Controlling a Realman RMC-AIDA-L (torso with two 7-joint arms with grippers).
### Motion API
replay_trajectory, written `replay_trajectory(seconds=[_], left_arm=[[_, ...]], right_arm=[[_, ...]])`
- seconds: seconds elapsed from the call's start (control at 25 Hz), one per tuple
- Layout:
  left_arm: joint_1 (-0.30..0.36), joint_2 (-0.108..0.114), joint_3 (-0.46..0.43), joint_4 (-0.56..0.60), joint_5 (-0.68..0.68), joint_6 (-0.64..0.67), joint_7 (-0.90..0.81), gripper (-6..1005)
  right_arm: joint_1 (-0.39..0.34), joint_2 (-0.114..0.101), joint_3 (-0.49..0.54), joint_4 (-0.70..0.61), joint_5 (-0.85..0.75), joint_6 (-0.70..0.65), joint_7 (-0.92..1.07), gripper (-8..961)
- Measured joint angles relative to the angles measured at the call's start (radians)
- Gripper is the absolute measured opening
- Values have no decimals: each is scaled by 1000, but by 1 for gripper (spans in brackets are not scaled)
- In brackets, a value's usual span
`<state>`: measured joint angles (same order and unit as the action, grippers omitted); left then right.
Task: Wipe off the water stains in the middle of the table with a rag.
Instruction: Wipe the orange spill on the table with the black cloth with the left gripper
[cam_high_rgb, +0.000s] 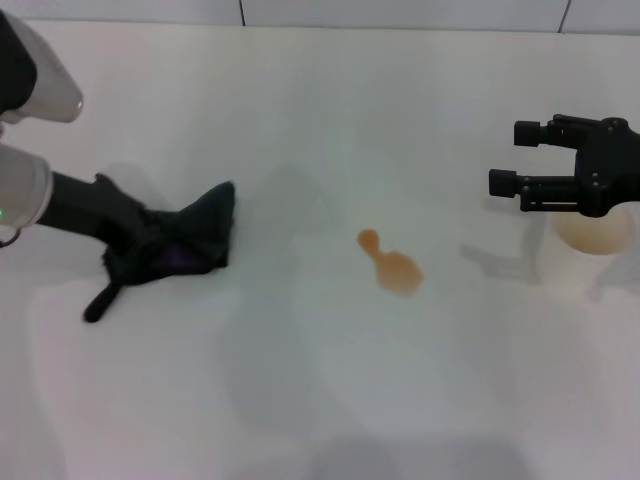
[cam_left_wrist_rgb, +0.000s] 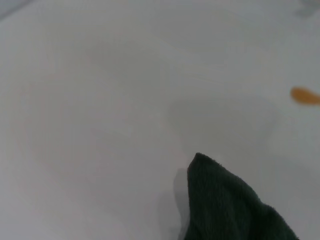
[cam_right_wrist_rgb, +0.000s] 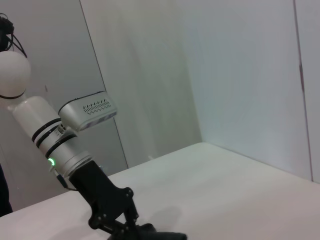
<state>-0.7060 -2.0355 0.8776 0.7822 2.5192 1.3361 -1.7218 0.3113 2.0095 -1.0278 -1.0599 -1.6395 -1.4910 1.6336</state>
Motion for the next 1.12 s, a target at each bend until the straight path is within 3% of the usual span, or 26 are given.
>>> replay_trajectory(seconds=[0.4, 0.92, 1.08, 1.12], left_arm=[[-54, -39, -1, -15, -112, -87, 117, 67], [-166, -43, 41, -221, -262, -217, 255, 67], [-174, -44, 78, -241, -303, -232, 268, 68], [-180, -44, 133, -258, -356, -249, 271, 68]], right_arm=[[-1, 0, -3, 0, 6, 3, -3, 830], [6, 0, -6, -2, 6, 1, -7, 825], [8, 0, -6, -2, 6, 0, -7, 824], [8, 0, -6, -2, 6, 0, -8, 823]])
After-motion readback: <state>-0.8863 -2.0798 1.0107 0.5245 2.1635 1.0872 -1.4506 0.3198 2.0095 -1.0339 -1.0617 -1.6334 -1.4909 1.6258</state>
